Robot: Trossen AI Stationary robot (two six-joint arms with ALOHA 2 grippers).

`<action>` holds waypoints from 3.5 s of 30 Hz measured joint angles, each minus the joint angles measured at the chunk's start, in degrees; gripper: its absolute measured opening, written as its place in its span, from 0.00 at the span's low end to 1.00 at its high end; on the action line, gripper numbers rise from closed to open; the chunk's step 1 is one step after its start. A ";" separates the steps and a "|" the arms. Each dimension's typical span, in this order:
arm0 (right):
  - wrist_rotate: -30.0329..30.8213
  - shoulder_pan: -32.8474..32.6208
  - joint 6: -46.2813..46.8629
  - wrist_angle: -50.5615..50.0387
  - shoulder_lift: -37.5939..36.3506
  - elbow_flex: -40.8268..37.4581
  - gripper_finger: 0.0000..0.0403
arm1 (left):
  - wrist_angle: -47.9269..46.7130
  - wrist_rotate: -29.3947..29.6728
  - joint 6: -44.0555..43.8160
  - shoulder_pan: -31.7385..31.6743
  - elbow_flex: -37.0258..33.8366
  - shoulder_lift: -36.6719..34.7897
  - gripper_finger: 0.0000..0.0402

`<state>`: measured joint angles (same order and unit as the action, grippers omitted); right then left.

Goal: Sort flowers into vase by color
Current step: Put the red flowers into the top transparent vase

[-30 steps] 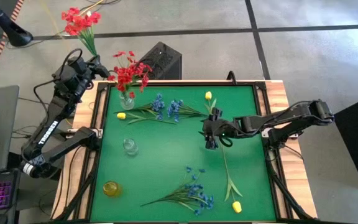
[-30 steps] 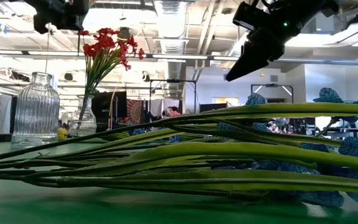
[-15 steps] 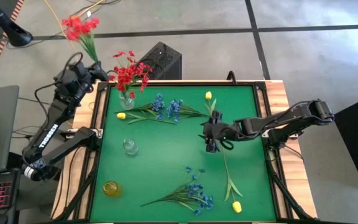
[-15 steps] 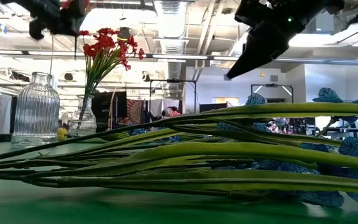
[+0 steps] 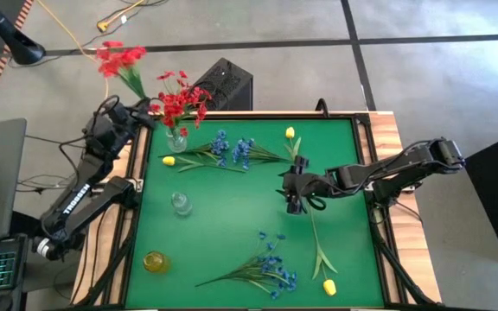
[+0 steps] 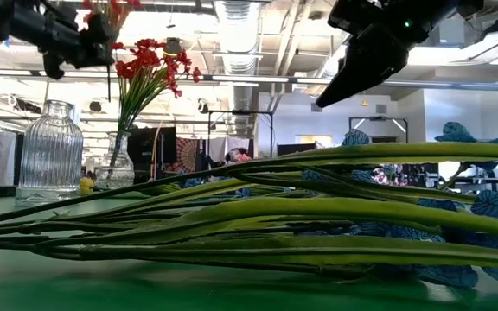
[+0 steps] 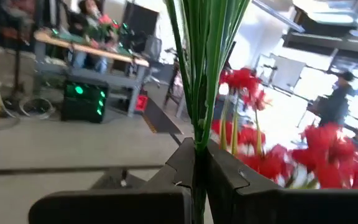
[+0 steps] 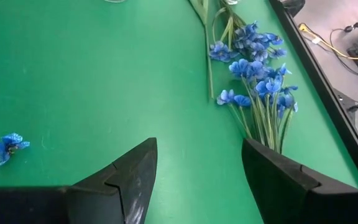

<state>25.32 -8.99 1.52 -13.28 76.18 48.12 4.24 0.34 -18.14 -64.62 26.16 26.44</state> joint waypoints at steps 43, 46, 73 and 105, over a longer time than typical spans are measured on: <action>0.00 0.46 0.04 1.83 0.00 0.00 0.64 | 25.40 -2.77 3.61 2.78 -21.96 -2.43 0.01; 0.00 0.39 0.07 1.83 0.00 0.00 0.64 | 28.58 -2.49 2.46 2.86 -25.50 -2.37 0.01; 0.01 0.50 -0.02 2.34 0.00 0.00 0.64 | 19.57 -9.10 11.07 3.63 -25.51 -2.32 0.01; 0.06 0.50 -3.46 2.22 0.00 0.00 0.64 | 5.16 -6.08 7.53 3.65 -19.50 -2.34 0.38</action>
<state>25.38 -8.49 -1.94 -11.06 76.18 48.12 9.40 -5.74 -10.61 -60.97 6.66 24.10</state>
